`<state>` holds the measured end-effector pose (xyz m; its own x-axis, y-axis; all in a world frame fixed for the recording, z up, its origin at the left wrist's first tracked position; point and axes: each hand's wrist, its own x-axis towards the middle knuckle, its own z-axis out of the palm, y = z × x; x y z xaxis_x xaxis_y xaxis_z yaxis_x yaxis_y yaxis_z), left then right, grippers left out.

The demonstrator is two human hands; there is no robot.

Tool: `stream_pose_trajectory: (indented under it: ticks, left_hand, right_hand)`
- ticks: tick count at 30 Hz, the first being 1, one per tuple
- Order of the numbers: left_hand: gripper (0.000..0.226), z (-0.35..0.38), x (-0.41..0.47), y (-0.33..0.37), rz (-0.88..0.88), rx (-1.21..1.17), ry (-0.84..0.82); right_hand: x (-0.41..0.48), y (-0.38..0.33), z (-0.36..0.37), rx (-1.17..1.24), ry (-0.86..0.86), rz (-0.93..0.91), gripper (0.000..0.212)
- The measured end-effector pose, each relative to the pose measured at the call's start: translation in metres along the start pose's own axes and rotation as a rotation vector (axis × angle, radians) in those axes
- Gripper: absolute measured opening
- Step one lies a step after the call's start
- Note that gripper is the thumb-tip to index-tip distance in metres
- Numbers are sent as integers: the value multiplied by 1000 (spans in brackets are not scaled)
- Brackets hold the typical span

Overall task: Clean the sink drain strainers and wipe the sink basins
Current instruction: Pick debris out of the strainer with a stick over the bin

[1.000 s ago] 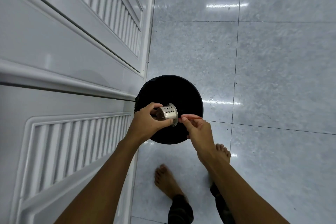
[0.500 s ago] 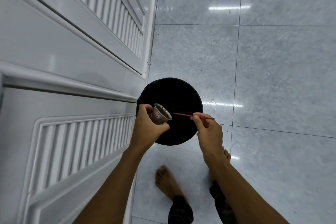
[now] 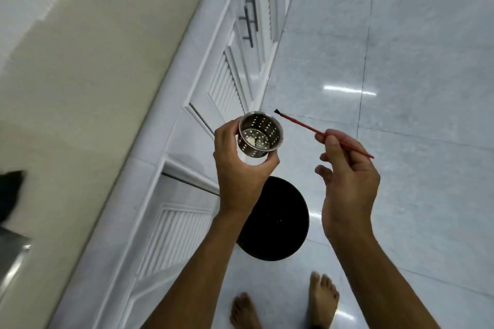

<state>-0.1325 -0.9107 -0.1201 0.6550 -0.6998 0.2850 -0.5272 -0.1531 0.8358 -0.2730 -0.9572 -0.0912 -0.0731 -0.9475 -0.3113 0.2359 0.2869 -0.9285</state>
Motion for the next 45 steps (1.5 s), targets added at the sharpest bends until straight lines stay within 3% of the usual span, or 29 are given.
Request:
stream_pose_trajectory:
  ticks: [6, 11, 15, 23, 29, 33, 38, 41, 45]
  left_hand:
    - [69, -88, 64, 77, 71, -62, 218]
    - [71, -190, 86, 89, 64, -40, 397]
    - [77, -286, 71, 62, -36, 19, 490]
    - [83, -445, -44, -47, -377, 201, 566]
    - [86, -502, -108, -154, -670, 285, 296]
    - [80, -509, -135, -214, -760, 487, 44]
    - [76, -498, -154, -240, -750, 518, 14]
    - [85, -497, -155, -243, -767, 503, -27]
    - [119, -514, -163, -237, -843, 508, -146]
  right_hand:
    - [-50, -92, 93, 101, -197, -93, 14]
    - [-122, -109, 173, 133, -382, -93, 12]
    - [-189, -93, 223, 119, -549, -62, 16]
    - [-320, -2, 286, -92, -905, 2, 11]
    - [-367, 61, 316, -369, -1060, -36, 11]
    - [-373, 83, 334, -536, -1133, -123, 8]
    - [-372, 91, 347, -657, -1197, -228, 8]
    - [-374, 96, 353, -694, -1204, -209, 8]
    - [-380, 99, 357, -740, -1229, -240, 11]
